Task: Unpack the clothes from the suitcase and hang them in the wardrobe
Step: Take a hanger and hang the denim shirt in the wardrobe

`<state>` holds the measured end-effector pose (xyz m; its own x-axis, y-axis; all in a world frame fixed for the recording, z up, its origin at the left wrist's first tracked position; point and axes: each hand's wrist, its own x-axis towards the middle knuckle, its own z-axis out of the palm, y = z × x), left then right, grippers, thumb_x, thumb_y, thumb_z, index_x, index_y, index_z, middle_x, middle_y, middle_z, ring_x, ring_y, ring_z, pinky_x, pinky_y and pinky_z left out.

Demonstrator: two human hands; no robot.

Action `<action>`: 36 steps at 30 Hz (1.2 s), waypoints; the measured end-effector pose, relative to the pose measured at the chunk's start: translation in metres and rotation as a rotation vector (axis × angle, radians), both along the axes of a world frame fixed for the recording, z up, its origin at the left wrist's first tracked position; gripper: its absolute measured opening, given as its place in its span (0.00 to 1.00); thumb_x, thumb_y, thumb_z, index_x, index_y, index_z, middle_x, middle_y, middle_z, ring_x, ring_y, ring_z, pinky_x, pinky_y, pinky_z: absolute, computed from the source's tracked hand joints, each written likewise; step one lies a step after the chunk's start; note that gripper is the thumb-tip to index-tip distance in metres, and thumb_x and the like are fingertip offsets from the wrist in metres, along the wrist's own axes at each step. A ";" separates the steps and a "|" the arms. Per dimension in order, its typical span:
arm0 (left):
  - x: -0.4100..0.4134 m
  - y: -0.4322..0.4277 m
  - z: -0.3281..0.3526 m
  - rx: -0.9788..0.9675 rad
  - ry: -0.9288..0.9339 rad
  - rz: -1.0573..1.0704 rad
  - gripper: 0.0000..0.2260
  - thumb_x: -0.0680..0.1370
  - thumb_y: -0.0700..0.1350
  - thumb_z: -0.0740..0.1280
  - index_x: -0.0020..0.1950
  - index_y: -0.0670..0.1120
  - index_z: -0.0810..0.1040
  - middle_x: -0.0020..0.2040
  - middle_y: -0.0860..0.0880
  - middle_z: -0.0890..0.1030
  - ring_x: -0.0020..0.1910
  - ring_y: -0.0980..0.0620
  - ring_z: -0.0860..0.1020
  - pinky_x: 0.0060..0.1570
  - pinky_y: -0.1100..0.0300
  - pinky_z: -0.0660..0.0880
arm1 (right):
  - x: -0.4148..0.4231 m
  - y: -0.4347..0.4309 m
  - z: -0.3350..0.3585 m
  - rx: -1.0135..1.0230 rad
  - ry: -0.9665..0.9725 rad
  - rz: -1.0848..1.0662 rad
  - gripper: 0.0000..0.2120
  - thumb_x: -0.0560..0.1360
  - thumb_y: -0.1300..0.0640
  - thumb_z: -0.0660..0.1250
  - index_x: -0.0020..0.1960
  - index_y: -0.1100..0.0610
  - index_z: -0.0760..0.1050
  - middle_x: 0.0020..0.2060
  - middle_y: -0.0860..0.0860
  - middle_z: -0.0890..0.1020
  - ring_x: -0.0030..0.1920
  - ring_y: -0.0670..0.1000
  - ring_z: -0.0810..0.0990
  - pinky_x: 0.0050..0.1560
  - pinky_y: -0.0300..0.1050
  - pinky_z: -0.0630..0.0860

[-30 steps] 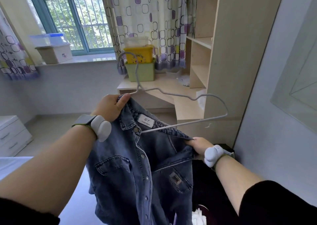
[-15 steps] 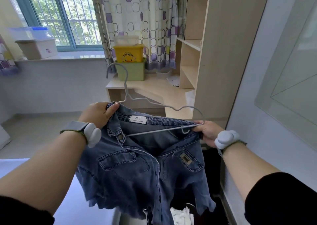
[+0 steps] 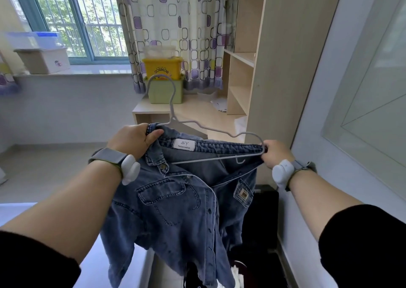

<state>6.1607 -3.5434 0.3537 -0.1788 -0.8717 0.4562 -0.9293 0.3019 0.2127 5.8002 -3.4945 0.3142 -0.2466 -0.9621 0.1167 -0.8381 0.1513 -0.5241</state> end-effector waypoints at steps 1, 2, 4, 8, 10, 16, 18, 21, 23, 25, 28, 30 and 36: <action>-0.002 0.000 0.002 -0.008 -0.016 0.001 0.22 0.78 0.61 0.57 0.44 0.41 0.74 0.41 0.40 0.79 0.37 0.45 0.71 0.37 0.56 0.66 | 0.000 0.000 0.002 -0.006 0.019 -0.007 0.09 0.77 0.63 0.59 0.48 0.63 0.78 0.43 0.60 0.81 0.39 0.57 0.73 0.29 0.39 0.62; -0.002 0.000 0.003 -0.016 -0.025 0.005 0.23 0.78 0.61 0.57 0.45 0.41 0.75 0.42 0.39 0.80 0.37 0.45 0.71 0.38 0.56 0.66 | 0.000 0.000 0.004 -0.011 0.042 -0.007 0.09 0.77 0.62 0.59 0.45 0.62 0.77 0.41 0.59 0.81 0.38 0.57 0.73 0.29 0.40 0.62; -0.003 0.001 0.006 -0.028 -0.048 0.006 0.23 0.78 0.61 0.57 0.47 0.40 0.76 0.43 0.39 0.80 0.37 0.45 0.71 0.38 0.56 0.66 | -0.001 0.000 0.006 0.003 0.085 -0.009 0.09 0.76 0.63 0.59 0.39 0.60 0.74 0.36 0.56 0.78 0.37 0.57 0.73 0.28 0.40 0.60; -0.004 0.004 0.002 -0.040 -0.216 -0.003 0.23 0.78 0.61 0.56 0.50 0.42 0.76 0.47 0.40 0.81 0.43 0.40 0.78 0.40 0.55 0.69 | 0.004 0.000 0.012 0.009 0.117 -0.040 0.07 0.75 0.66 0.58 0.42 0.59 0.73 0.37 0.55 0.75 0.37 0.56 0.71 0.29 0.40 0.60; -0.004 0.004 0.000 -0.040 -0.283 0.016 0.23 0.78 0.62 0.55 0.53 0.44 0.76 0.48 0.42 0.82 0.45 0.41 0.79 0.40 0.55 0.70 | 0.009 -0.002 0.016 0.006 0.093 -0.055 0.07 0.74 0.66 0.58 0.44 0.59 0.75 0.37 0.55 0.76 0.39 0.56 0.73 0.34 0.40 0.64; -0.017 0.006 0.005 -0.006 -0.260 0.146 0.22 0.80 0.61 0.54 0.56 0.44 0.76 0.50 0.42 0.81 0.48 0.41 0.79 0.39 0.56 0.69 | 0.052 -0.001 0.032 -0.062 -0.139 -0.039 0.04 0.69 0.61 0.63 0.39 0.61 0.76 0.34 0.57 0.78 0.37 0.57 0.74 0.35 0.43 0.67; -0.029 0.007 0.003 0.028 -0.230 0.124 0.21 0.79 0.61 0.55 0.55 0.45 0.75 0.51 0.41 0.81 0.49 0.41 0.80 0.40 0.55 0.70 | 0.077 0.002 0.041 -0.136 -0.197 0.005 0.05 0.69 0.61 0.64 0.38 0.62 0.76 0.35 0.58 0.78 0.37 0.57 0.74 0.36 0.45 0.69; -0.042 0.010 0.004 0.059 -0.140 0.103 0.20 0.79 0.61 0.57 0.53 0.45 0.75 0.50 0.42 0.81 0.48 0.40 0.79 0.40 0.55 0.71 | 0.115 0.016 0.051 -0.239 -0.287 0.156 0.02 0.71 0.59 0.64 0.41 0.57 0.75 0.34 0.52 0.78 0.37 0.52 0.76 0.39 0.45 0.70; -0.037 0.009 0.012 0.093 -0.011 0.110 0.18 0.79 0.61 0.58 0.51 0.46 0.75 0.49 0.42 0.81 0.49 0.41 0.79 0.40 0.56 0.69 | 0.131 0.026 0.045 -0.179 -0.265 0.292 0.07 0.72 0.60 0.65 0.38 0.53 0.68 0.30 0.47 0.73 0.31 0.45 0.70 0.34 0.42 0.66; -0.028 0.009 0.018 0.107 0.107 0.105 0.20 0.77 0.62 0.59 0.47 0.45 0.76 0.46 0.43 0.80 0.46 0.41 0.78 0.39 0.56 0.68 | 0.135 0.032 0.032 -0.051 -0.189 0.396 0.11 0.74 0.57 0.66 0.39 0.53 0.64 0.31 0.47 0.70 0.30 0.45 0.67 0.32 0.41 0.64; -0.027 0.014 0.021 0.137 0.268 0.019 0.20 0.76 0.62 0.61 0.37 0.47 0.75 0.34 0.49 0.77 0.39 0.44 0.76 0.34 0.56 0.66 | 0.134 0.032 0.026 0.116 -0.019 0.436 0.13 0.75 0.46 0.66 0.46 0.55 0.69 0.36 0.48 0.75 0.34 0.47 0.73 0.36 0.43 0.70; -0.032 0.019 0.021 0.139 0.401 -0.067 0.20 0.75 0.61 0.64 0.36 0.46 0.77 0.33 0.48 0.78 0.37 0.46 0.77 0.34 0.55 0.69 | 0.133 0.032 0.034 0.032 0.049 0.355 0.19 0.74 0.38 0.63 0.41 0.54 0.72 0.34 0.48 0.78 0.34 0.48 0.76 0.35 0.46 0.72; -0.036 0.028 0.033 0.214 0.666 -0.320 0.10 0.76 0.52 0.67 0.42 0.47 0.82 0.42 0.46 0.84 0.42 0.51 0.80 0.50 0.49 0.77 | 0.118 0.027 0.077 -0.618 0.149 0.201 0.17 0.73 0.45 0.67 0.54 0.56 0.73 0.48 0.52 0.75 0.50 0.51 0.72 0.51 0.42 0.68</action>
